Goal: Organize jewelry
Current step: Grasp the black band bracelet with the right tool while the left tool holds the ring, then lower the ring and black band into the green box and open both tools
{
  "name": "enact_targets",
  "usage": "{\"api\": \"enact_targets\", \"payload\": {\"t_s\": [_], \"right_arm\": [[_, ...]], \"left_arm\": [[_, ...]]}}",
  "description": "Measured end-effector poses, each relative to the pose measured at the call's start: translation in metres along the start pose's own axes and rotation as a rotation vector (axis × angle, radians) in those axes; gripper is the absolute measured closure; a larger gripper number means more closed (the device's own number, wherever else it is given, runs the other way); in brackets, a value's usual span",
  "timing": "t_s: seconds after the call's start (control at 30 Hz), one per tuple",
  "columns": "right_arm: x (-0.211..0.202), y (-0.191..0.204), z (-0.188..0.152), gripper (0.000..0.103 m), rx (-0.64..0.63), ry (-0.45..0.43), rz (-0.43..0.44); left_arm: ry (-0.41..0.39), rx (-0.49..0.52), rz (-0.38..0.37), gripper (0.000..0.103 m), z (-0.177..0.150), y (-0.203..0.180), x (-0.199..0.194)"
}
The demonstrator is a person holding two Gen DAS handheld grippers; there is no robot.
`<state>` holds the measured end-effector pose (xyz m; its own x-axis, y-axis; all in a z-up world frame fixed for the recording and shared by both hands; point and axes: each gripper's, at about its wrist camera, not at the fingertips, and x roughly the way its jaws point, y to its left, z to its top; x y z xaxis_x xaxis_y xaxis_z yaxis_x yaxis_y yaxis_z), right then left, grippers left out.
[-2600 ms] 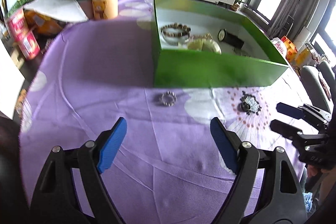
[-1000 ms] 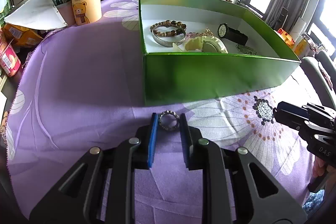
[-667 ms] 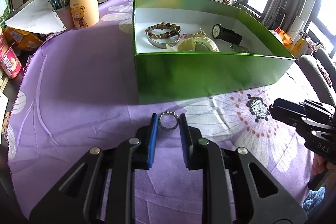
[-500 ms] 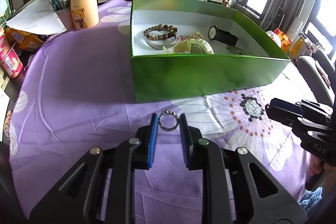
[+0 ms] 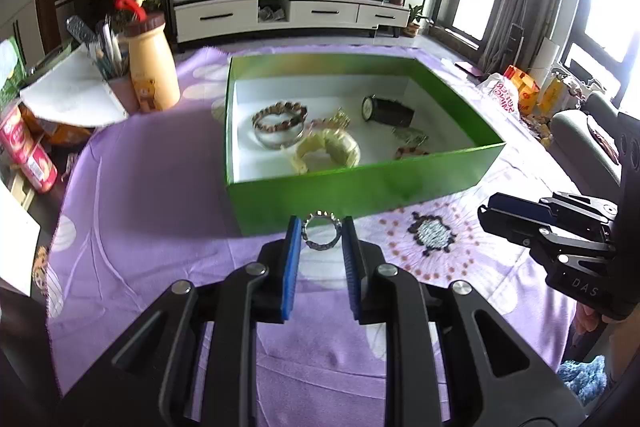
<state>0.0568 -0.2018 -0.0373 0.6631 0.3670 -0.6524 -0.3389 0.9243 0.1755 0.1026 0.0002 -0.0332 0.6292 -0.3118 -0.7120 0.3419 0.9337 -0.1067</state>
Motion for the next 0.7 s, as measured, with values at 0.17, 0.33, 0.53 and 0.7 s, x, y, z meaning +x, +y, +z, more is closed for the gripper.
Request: {"api": "enact_targets", "payload": {"t_s": [0.17, 0.33, 0.53, 0.7], "right_arm": [[-0.010, 0.001, 0.010, 0.082, -0.014, -0.032, -0.001], [-0.014, -0.001, 0.022, 0.082, -0.022, -0.055, -0.005], [-0.013, -0.007, 0.035, 0.082, -0.024, -0.075, -0.020], [-0.009, -0.011, 0.044, 0.083, -0.017, -0.084, -0.020]], "left_arm": [[-0.022, 0.013, -0.002, 0.083, 0.011, -0.006, -0.008], [-0.033, 0.013, 0.003, 0.083, 0.024, -0.008, -0.008], [-0.043, 0.018, 0.009, 0.083, 0.040, -0.009, -0.008], [-0.047, 0.021, 0.010, 0.083, 0.051, -0.009, -0.003]]}}
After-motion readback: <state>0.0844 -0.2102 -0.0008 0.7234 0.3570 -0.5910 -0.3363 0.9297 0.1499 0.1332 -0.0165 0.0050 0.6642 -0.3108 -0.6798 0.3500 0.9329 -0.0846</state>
